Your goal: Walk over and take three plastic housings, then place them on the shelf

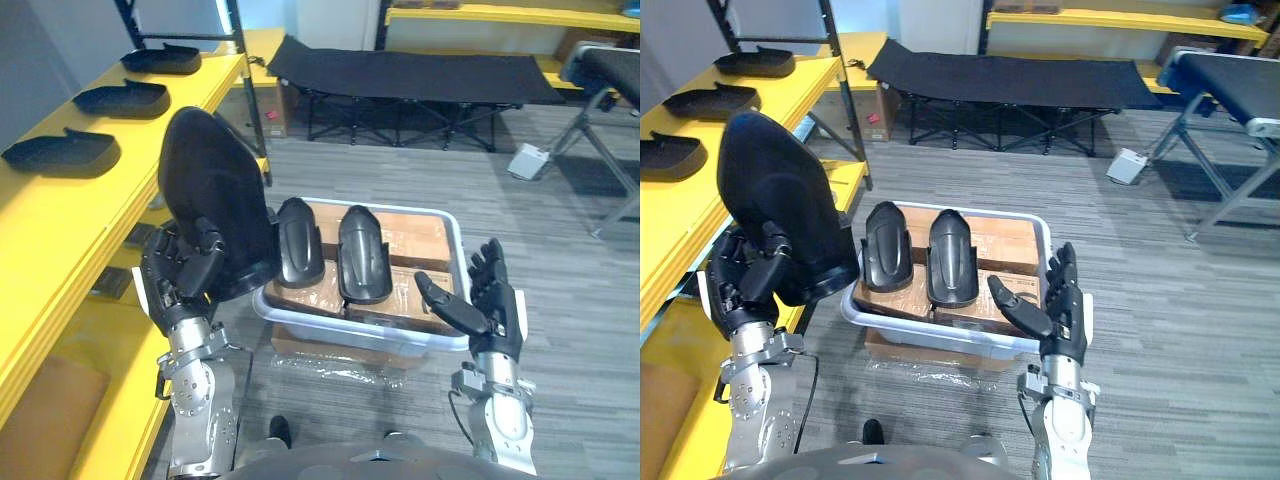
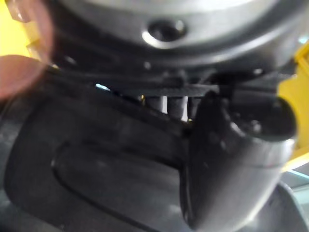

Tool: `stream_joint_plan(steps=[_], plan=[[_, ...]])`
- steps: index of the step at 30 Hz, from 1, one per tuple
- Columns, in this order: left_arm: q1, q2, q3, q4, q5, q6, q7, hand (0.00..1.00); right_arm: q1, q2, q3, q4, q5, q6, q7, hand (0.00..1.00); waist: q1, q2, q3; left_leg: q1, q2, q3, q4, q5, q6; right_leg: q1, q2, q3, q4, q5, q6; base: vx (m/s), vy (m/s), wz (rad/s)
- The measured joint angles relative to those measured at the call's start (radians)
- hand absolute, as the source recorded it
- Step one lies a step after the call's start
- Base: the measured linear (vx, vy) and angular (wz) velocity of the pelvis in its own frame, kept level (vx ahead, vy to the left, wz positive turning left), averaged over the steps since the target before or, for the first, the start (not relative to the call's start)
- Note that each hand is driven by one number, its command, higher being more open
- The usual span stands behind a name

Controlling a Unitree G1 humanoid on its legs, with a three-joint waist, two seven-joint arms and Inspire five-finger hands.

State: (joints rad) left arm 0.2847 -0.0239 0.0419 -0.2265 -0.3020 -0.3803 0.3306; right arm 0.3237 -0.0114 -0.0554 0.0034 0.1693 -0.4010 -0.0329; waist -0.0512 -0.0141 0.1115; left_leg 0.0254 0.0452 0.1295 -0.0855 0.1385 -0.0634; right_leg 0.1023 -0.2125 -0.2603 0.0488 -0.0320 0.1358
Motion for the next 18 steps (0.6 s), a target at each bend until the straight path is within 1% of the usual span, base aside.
stream_joint_plan(steps=[2, 4, 5, 7, 9, 10, 12, 13, 15, 16, 17, 18], plan=[[0.000, 0.000, 0.027, -0.038, 0.000, 0.017, -0.002, 0.00, -0.034, -0.019, 0.046, 0.005, -0.008, 0.005, 0.000, 1.00, 0.022, 0.000, 0.001, -0.009, -0.005, -0.045, 0.000, 0.012, 0.000, 0.024, 0.000, -0.047, 0.000, -0.002, 0.001, -0.01, -0.023, 0.76], [0.015, -0.007, 0.086, -0.072, -0.001, 0.027, -0.025, 0.00, -0.083, -0.049, 0.094, 0.013, -0.048, 0.008, -0.007, 1.00, 0.061, 0.001, 0.004, -0.010, -0.010, -0.098, 0.000, 0.018, -0.003, 0.052, 0.000, -0.101, 0.002, -0.015, 0.001, -0.03, -0.034, 0.68], [0.026, -0.010, 0.103, -0.081, -0.002, 0.031, -0.034, 0.00, -0.099, -0.056, 0.109, 0.018, -0.048, 0.008, -0.009, 1.00, 0.071, 0.002, 0.005, -0.010, -0.011, -0.111, 0.000, 0.019, -0.004, 0.060, 0.000, -0.113, 0.003, -0.018, 0.001, -0.03, -0.048, 0.60], [0.090, -0.012, 0.158, -0.096, -0.002, 0.036, -0.059, 0.00, -0.160, -0.072, 0.140, 0.029, -0.046, 0.012, -0.017, 1.00, 0.105, 0.012, 0.016, -0.004, -0.014, -0.138, 0.001, 0.022, -0.010, 0.082, 0.001, -0.145, 0.012, -0.031, 0.000, -0.04, -0.037, 0.44], [0.144, -0.024, 0.193, -0.096, -0.002, 0.042, -0.071, 0.00, -0.193, -0.071, 0.146, 0.029, -0.043, 0.021, -0.022, 1.00, 0.122, 0.017, 0.019, -0.003, -0.012, -0.154, 0.001, 0.027, -0.012, 0.091, 0.003, -0.159, 0.023, -0.040, -0.003, -0.04, -0.028, 0.29], [0.169, -0.032, 0.205, -0.096, -0.003, 0.053, -0.075, 0.00, -0.202, -0.072, 0.146, 0.029, -0.042, 0.021, -0.022, 1.00, 0.134, 0.017, 0.019, -0.004, -0.011, -0.163, 0.001, 0.028, -0.012, 0.094, 0.007, -0.169, 0.022, -0.046, -0.011, -0.05, -0.036, 0.28], [0.197, -0.042, 0.211, -0.096, -0.008, 0.068, -0.082, 0.00, -0.207, -0.071, 0.146, 0.028, -0.028, 0.024, -0.020, 1.00, 0.135, 0.014, 0.022, -0.013, -0.010, -0.182, 0.001, 0.031, -0.011, 0.098, 0.011, -0.188, 0.022, -0.054, -0.014, -0.07, -0.047, 0.36], [0.206, -0.047, 0.210, -0.096, -0.012, 0.091, -0.110, 0.00, -0.201, -0.070, 0.143, 0.026, -0.021, 0.032, -0.020, 1.00, 0.133, 0.014, 0.029, -0.022, -0.010, -0.205, 0.001, 0.041, -0.011, 0.106, 0.017, -0.214, 0.022, -0.057, -0.015, -0.07, -0.054, 0.48], [0.207, -0.049, 0.205, -0.096, -0.026, 0.103, -0.147, 0.00, -0.187, -0.070, 0.142, 0.024, -0.004, 0.049, -0.016, 1.00, 0.128, 0.016, 0.040, -0.037, -0.006, -0.213, 0.000, 0.045, -0.009, 0.117, 0.024, -0.242, 0.023, -0.063, -0.012, -0.07, -0.058, 0.58], [0.204, -0.049, 0.200, -0.098, -0.055, 0.104, -0.198, 0.00, -0.165, -0.068, 0.135, 0.014, -0.006, 0.063, -0.017, 1.00, 0.115, 0.024, 0.046, -0.063, 0.004, -0.180, -0.003, 0.040, -0.002, 0.118, 0.030, -0.279, 0.028, -0.065, -0.011, -0.07, -0.062, 0.97], [0.194, -0.049, 0.190, -0.098, -0.072, 0.106, -0.246, 0.00, -0.140, -0.068, 0.119, -0.006, -0.006, 0.076, -0.017, 1.00, 0.098, 0.019, 0.048, -0.083, 0.013, -0.147, 0.000, 0.035, 0.009, 0.115, 0.031, -0.316, 0.037, -0.068, -0.016, -0.05, -0.041, 0.95], [0.191, -0.049, 0.181, -0.098, -0.079, 0.106, -0.267, 0.00, -0.131, -0.069, 0.107, -0.014, -0.004, 0.077, -0.017, 1.00, 0.098, 0.026, 0.053, -0.090, 0.018, -0.133, 0.000, 0.038, 0.013, 0.112, 0.031, -0.328, 0.044, -0.072, -0.018, -0.04, -0.019, 0.72]])
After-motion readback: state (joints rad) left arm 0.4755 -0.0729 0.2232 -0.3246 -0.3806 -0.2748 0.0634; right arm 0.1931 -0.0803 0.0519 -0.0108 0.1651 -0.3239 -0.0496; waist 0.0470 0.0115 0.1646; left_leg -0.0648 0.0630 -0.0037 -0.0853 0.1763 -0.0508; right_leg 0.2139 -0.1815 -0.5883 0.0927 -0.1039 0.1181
